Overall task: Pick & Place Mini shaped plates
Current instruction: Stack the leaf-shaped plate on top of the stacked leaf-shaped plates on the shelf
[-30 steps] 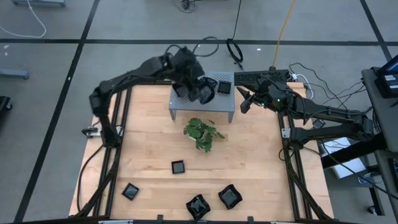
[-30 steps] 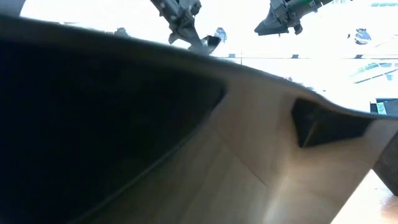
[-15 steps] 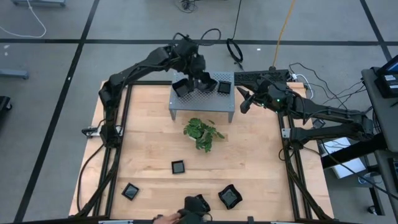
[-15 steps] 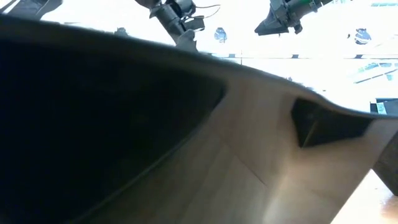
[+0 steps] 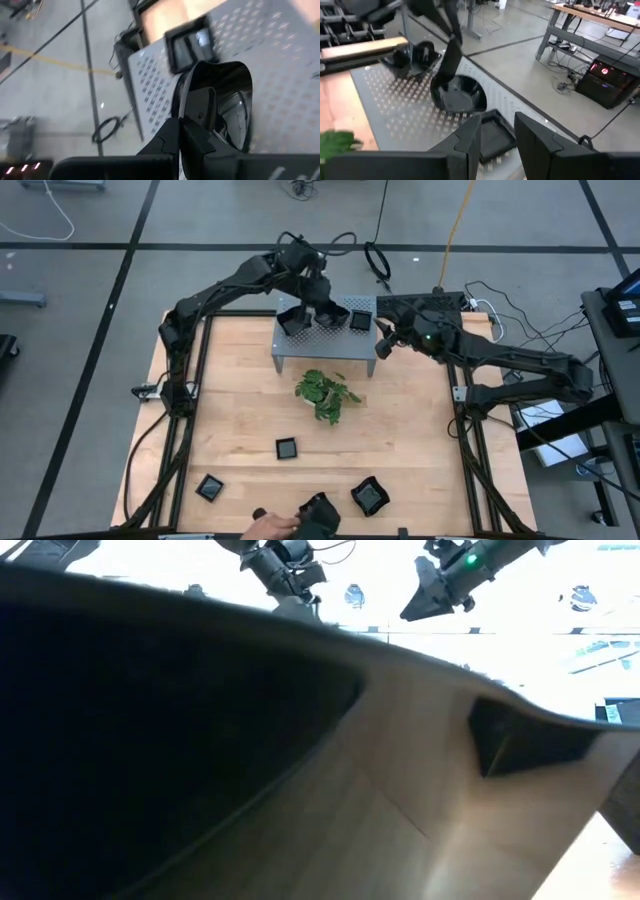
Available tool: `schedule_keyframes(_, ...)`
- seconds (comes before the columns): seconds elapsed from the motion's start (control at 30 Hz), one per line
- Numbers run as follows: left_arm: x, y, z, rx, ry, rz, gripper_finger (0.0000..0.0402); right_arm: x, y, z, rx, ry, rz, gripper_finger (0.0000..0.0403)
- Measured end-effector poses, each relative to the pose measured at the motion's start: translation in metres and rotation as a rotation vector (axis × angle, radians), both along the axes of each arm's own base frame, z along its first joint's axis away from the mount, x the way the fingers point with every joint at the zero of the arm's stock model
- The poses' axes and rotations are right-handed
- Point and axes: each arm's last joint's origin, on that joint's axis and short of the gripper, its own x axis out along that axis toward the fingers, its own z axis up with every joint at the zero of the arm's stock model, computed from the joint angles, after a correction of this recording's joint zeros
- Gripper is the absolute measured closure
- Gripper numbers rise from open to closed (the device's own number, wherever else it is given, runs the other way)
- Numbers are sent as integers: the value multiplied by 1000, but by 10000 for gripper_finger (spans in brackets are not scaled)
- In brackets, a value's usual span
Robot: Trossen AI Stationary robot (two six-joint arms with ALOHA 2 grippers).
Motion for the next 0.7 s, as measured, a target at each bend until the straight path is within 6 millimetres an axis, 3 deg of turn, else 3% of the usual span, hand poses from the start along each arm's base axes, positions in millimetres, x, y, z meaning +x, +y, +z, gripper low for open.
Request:
schedule_keyframes(0.27, 1, -2, -1, 47, 15, -66, 392, 7, -3, 12, -84, -103, 11, 298)
schedule_keyframes(0.7, 6, -12, -3, 121, 74, -116, 391, 6, -2, 12, -97, -98, 11, 298)
